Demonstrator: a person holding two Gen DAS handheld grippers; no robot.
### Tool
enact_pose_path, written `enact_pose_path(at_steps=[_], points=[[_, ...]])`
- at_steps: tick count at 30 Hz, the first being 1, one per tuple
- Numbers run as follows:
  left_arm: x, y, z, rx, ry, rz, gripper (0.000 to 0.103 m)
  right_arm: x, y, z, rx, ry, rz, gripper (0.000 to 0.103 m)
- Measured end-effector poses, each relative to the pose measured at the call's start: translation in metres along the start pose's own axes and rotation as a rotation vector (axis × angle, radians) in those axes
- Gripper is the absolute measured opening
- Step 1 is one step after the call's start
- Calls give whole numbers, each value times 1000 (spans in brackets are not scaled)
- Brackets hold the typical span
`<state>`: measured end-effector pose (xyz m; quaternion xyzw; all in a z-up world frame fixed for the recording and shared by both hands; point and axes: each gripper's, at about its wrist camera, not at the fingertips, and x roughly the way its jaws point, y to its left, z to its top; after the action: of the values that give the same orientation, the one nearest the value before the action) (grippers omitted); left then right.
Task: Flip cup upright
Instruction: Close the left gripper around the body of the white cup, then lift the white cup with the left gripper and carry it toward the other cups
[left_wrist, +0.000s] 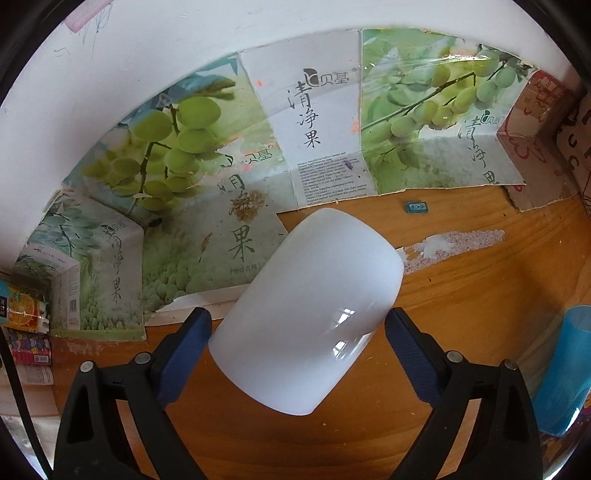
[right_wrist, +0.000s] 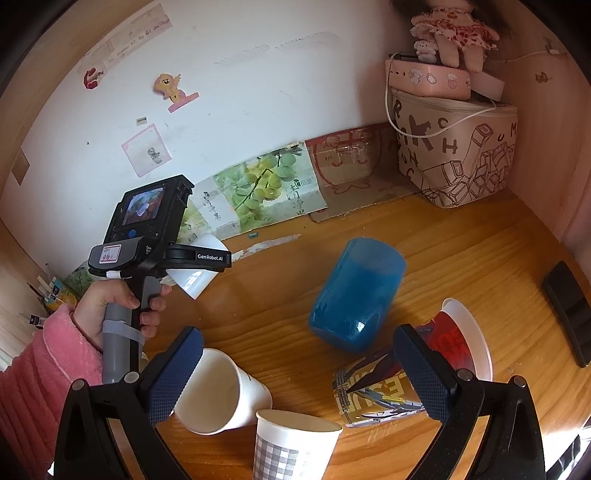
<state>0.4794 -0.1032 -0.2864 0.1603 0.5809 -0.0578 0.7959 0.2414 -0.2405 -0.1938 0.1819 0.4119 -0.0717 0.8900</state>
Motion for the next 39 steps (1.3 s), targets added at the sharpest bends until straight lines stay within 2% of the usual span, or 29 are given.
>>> enact_pose_path(at_steps=[8,17,25,39], points=[[-1,-5,5,-1,0,-13,94,-1,-3,-2,18,2,-10,103],[-3,5,-3,10,8,-24,87,-6,-4,-3,16,-4,0,103],[-21,13,-20,-5,9,-36,82,-16,-5,-6,12,-17,9,103],[-72,15,-48,-49,-33,-46,79,-52,0,-17,-21,-58,42,103]])
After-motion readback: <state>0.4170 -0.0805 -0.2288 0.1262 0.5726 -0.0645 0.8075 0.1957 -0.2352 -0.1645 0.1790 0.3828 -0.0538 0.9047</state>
